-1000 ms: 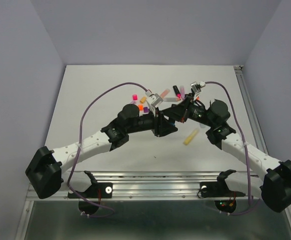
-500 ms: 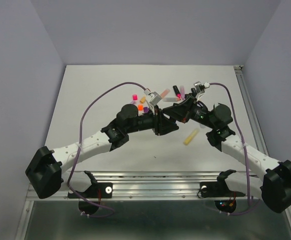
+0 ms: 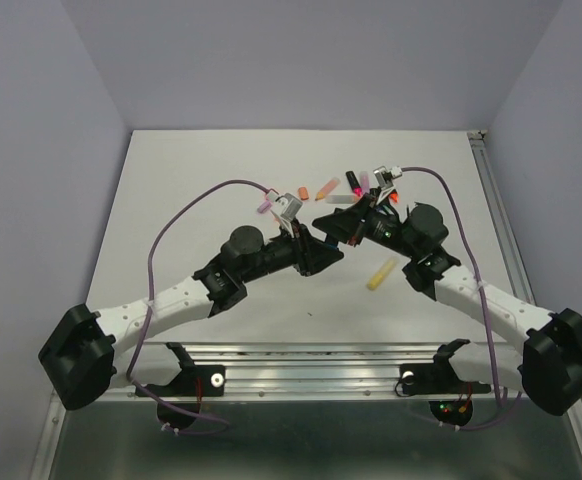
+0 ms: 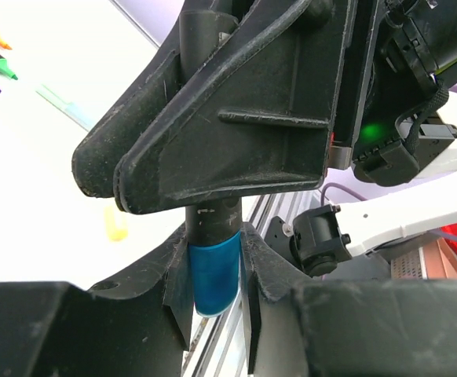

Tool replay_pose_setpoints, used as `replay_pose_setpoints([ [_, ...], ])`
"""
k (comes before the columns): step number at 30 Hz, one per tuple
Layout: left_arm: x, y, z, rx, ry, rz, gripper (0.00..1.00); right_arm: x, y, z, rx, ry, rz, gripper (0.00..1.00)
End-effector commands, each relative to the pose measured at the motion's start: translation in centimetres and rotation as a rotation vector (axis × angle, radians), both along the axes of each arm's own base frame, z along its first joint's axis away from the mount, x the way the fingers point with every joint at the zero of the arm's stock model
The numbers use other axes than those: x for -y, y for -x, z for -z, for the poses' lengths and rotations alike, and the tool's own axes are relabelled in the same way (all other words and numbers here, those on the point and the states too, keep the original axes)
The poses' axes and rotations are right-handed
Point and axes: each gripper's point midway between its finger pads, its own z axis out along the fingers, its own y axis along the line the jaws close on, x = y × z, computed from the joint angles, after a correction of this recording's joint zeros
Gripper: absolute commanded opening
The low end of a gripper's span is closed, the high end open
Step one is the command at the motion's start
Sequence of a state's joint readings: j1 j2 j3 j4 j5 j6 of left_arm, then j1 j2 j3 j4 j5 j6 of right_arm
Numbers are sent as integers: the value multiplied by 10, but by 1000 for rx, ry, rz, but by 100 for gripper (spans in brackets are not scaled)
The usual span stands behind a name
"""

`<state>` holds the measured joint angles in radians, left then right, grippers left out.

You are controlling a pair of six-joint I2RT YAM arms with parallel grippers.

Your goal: Open the pen caps

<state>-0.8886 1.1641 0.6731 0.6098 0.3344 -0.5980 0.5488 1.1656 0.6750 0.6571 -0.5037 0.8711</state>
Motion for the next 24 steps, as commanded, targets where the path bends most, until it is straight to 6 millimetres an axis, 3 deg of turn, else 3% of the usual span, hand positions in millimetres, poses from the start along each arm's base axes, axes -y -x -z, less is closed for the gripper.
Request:
replay_pose_setpoints([
  [1, -2, 39, -35, 67, 94, 140, 0, 34, -53, -36, 126, -32, 268, 1],
  [5, -2, 38, -31, 62, 86, 135, 0, 35, -54, -36, 125, -4, 275, 1],
  [10, 1, 26, -32, 32, 52, 95, 2, 17, -27, -31, 71, -13, 93, 1],
  [11, 3, 24, -39, 43, 57, 93, 22, 14, -20, -24, 55, -7, 52, 1],
  [14, 4, 19, -50, 67, 68, 78, 37, 12, -8, -16, 16, -36, -4, 1],
  [17, 6, 17, -60, 77, 83, 79, 45, 14, -4, -16, 16, -52, -6, 1],
  [24, 13, 22, -63, 47, 105, 125, 47, 27, -6, -31, 50, -124, 84, 1],
])
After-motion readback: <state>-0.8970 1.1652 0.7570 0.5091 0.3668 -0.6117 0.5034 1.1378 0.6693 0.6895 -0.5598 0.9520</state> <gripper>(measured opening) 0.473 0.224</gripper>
